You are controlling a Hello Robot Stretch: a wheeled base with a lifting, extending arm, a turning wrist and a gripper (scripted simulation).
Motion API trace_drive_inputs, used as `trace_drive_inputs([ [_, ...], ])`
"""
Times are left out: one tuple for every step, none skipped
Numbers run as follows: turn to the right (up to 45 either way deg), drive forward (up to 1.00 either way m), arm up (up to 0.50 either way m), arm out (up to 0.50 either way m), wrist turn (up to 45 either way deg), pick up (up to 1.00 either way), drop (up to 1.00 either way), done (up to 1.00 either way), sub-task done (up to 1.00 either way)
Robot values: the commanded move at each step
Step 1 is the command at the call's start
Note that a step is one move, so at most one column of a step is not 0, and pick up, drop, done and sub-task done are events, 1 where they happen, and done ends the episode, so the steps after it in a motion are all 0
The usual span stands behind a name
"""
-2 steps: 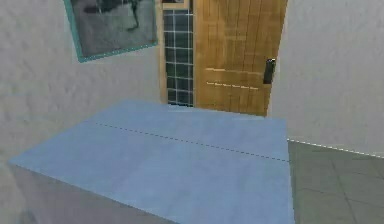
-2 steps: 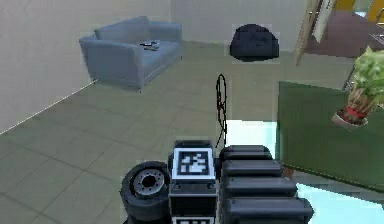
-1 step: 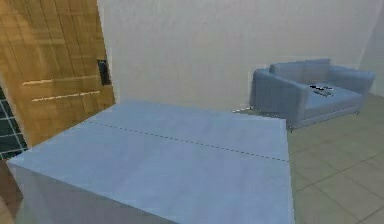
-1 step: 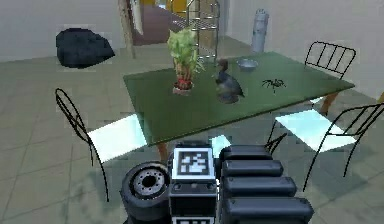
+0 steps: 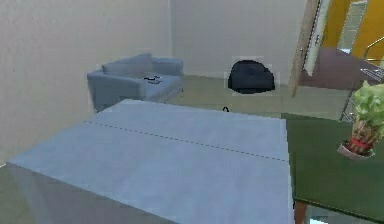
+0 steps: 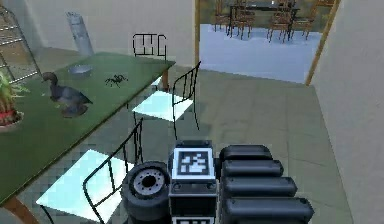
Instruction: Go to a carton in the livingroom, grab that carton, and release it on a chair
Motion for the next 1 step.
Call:
trace_drive_inputs([
  [45.0, 0.00, 0.00, 0.00, 0.0, 0.00, 0.00, 0.00, 0.00],
])
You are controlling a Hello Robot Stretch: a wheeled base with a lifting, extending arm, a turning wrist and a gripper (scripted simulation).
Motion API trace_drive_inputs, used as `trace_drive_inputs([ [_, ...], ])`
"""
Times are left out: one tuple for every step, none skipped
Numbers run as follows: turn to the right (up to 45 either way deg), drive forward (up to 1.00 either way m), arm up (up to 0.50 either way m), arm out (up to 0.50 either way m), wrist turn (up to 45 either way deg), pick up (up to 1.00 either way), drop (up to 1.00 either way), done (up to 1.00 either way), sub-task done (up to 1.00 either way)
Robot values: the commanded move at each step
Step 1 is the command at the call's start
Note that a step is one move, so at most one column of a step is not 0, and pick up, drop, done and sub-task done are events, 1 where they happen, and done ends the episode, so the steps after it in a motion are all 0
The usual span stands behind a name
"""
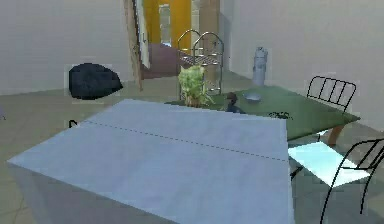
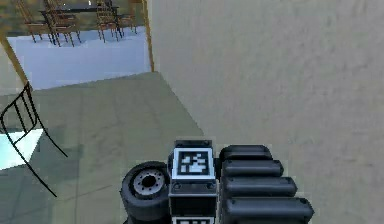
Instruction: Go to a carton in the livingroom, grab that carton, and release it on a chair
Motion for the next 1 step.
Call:
trace_drive_inputs([
  [24.0, 0.00, 0.00, 0.00, 0.0, 0.00, 0.00, 0.00, 0.00],
])
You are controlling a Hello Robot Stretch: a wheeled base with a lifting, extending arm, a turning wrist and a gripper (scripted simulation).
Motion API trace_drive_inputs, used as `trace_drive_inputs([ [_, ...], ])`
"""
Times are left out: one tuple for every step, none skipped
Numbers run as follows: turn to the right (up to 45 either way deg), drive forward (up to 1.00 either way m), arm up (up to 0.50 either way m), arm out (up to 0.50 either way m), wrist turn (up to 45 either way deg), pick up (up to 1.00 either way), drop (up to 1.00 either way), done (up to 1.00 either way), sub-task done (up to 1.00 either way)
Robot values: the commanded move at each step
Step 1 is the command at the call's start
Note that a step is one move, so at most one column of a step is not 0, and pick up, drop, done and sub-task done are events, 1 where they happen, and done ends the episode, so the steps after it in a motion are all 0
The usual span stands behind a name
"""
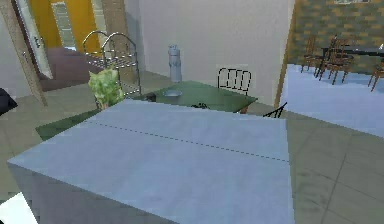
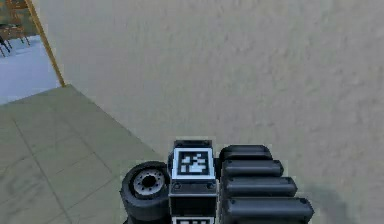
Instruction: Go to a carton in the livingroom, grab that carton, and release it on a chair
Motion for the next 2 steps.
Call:
trace_drive_inputs([
  [3.0, 0.00, 0.00, 0.00, 0.0, 0.00, 0.00, 0.00, 0.00],
  [-45.0, 0.00, 0.00, 0.00, 0.0, 0.00, 0.00, 0.00, 0.00],
])
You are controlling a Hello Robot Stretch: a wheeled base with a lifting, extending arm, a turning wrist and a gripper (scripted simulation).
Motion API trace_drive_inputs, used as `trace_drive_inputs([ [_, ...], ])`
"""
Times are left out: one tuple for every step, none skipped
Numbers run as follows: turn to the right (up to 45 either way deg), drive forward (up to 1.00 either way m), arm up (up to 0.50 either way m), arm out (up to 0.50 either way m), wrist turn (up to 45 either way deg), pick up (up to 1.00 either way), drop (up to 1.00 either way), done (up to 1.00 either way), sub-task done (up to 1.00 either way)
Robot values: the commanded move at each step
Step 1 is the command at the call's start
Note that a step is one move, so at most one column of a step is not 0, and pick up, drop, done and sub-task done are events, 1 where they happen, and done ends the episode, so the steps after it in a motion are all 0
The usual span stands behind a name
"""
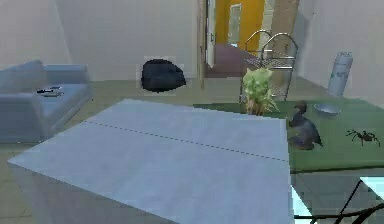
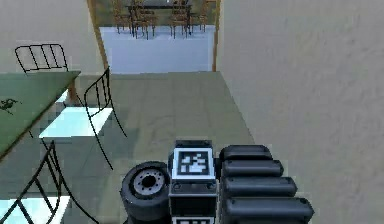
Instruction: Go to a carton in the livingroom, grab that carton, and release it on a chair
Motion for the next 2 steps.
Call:
trace_drive_inputs([
  [-45.0, 0.00, 0.00, 0.00, 0.0, 0.00, 0.00, 0.00, 0.00],
  [-45.0, 0.00, 0.00, 0.00, 0.0, 0.00, 0.00, 0.00, 0.00],
])
